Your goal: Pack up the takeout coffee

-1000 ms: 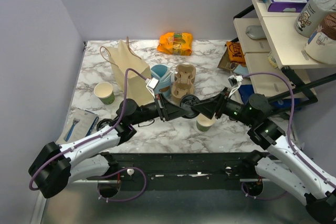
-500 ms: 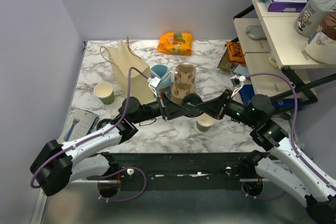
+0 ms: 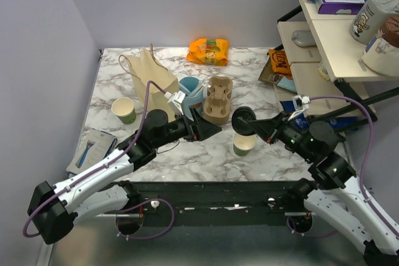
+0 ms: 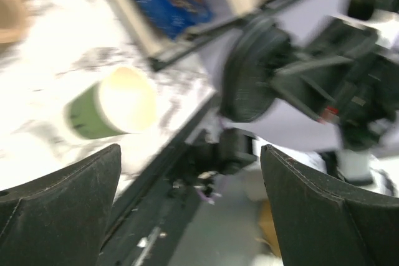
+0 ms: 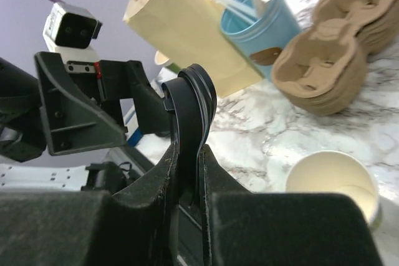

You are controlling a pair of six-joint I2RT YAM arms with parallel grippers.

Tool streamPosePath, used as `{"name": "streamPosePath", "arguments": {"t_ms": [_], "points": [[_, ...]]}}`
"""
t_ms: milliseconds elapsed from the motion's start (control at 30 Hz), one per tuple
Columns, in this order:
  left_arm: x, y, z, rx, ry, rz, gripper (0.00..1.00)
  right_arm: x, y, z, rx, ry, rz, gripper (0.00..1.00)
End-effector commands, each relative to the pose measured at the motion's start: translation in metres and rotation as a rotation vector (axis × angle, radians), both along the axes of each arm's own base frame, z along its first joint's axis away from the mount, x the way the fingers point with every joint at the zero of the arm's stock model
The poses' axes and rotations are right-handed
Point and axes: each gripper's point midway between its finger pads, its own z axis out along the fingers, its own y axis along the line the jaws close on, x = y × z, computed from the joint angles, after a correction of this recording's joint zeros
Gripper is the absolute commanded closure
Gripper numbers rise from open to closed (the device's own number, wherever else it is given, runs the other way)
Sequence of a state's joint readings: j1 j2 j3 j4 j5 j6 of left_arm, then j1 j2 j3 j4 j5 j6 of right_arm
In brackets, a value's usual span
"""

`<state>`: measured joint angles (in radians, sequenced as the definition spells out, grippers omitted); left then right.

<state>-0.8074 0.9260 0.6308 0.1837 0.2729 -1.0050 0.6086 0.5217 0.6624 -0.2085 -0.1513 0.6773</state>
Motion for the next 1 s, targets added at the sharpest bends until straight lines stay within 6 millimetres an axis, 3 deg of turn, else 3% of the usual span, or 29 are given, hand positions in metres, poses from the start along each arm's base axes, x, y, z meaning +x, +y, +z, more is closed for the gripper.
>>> {"name": "streamPosePath", "arguments": {"t_ms": [0,167,267,500,533,700,767,833,967], "points": [[0.021,0.009,-0.071,0.314,0.13,0.101,0.01,0.006,-0.038,0.007,-0.042,-0.04,-0.189,0.92],[0.02,-0.041,-0.104,0.442,0.187,-0.02,0.04,0.001,-0.059,0.005,-0.059,-0.058,-0.263,0.91],[0.022,-0.064,-0.112,0.46,0.185,-0.056,0.06,-0.003,-0.063,0.004,-0.065,-0.061,-0.269,0.9],[0.027,-0.079,-0.141,0.618,0.191,-0.047,0.15,-0.007,-0.077,0.001,-0.084,-0.065,-0.313,0.89],[0.028,-0.078,-0.146,0.64,0.194,-0.035,0.22,-0.007,-0.077,-0.001,-0.087,-0.062,-0.318,0.89],[0.037,-0.079,-0.163,0.777,0.191,0.041,0.35,-0.007,-0.077,-0.003,-0.088,-0.061,-0.314,0.89],[0.038,-0.078,-0.164,0.829,0.181,0.07,0.49,-0.007,-0.076,-0.003,-0.093,-0.064,-0.309,0.89],[0.039,-0.068,-0.165,0.878,0.207,0.115,0.72,-0.008,-0.075,-0.004,-0.097,-0.062,-0.303,0.89],[0.039,-0.059,-0.158,0.903,0.217,0.164,0.91,-0.009,-0.069,-0.005,-0.111,-0.072,-0.265,0.88]]}}
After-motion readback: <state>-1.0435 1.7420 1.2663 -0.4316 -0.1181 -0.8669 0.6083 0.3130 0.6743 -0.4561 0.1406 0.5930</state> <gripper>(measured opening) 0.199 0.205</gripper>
